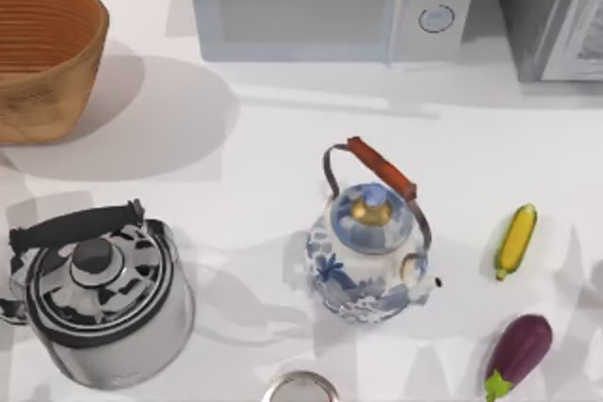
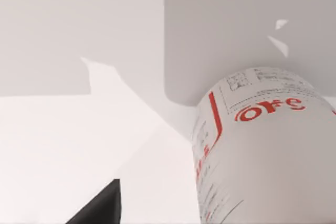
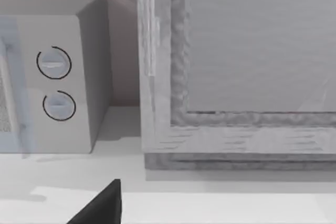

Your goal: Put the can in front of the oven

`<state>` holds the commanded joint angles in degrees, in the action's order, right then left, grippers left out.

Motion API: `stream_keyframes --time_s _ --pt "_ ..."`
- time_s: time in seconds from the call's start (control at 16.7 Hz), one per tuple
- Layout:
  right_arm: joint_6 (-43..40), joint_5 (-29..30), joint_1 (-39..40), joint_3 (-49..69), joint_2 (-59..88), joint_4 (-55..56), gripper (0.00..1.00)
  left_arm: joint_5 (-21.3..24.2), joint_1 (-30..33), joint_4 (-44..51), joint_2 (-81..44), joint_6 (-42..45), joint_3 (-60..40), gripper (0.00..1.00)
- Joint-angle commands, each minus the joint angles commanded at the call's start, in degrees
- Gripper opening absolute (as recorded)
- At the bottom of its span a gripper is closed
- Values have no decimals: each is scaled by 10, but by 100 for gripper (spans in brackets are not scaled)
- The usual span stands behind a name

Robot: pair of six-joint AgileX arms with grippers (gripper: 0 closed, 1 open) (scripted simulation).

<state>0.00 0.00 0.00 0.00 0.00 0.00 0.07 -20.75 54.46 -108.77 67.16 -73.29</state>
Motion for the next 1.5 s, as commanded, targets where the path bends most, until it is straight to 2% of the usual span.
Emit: stream_keyframes --time_s 0.06,0.84,1.5 --pt "0 0 0 0 0 0 100 0 0 0 0 0 0 100" --pt "0 0 0 0 0 0 100 0 0 0 0 0 0 2" --pt "0 0 0 0 0 0 100 0 -5 4 7 1 4 0"
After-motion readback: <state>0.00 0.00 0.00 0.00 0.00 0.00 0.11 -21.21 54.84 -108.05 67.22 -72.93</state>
